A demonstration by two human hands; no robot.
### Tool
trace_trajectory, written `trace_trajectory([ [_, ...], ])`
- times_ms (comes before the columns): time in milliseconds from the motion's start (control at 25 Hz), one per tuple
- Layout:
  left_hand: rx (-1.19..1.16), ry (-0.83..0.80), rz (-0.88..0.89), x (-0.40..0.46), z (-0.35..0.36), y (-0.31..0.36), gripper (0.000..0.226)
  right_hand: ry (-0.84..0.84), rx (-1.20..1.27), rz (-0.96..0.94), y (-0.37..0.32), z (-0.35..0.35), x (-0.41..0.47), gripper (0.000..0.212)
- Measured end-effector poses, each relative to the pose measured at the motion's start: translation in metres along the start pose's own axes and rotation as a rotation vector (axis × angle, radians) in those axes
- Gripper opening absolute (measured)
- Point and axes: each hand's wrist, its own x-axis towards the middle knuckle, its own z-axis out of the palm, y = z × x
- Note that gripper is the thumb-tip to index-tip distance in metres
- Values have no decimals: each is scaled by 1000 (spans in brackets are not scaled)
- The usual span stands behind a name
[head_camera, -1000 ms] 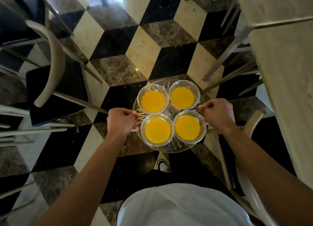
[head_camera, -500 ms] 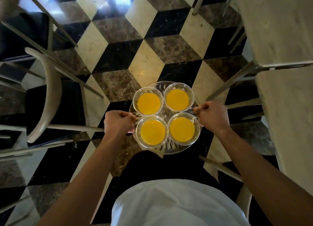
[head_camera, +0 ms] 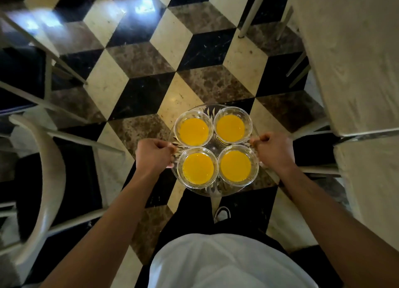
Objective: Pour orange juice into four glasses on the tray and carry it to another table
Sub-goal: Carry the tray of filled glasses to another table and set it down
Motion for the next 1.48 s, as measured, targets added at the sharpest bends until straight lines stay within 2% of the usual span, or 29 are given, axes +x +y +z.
trace_trajectory([
  [240,57,-88,51,75,-8,74,18,53,16,45,-53,2,59,24],
  [480,96,-114,76,135,-6,143,5,77,116,93,-98,-3,108,21],
  [640,128,-135,81,170,9,181,6,103,123,95,-118,-15,146,23],
  [920,170,-184,139,217,59,265,22,139,194,131,-126,-48,224,23],
  [1120,178,-194,155,247,106,332,15,175,207,169,-128,-81,287,26],
  [1280,233,-228,201,261,146,384,12,184,224,183,-127,-114,337,18],
  [1480,289,-263,235,276,191,448,21,254,232,261,-128,-150,380,18],
])
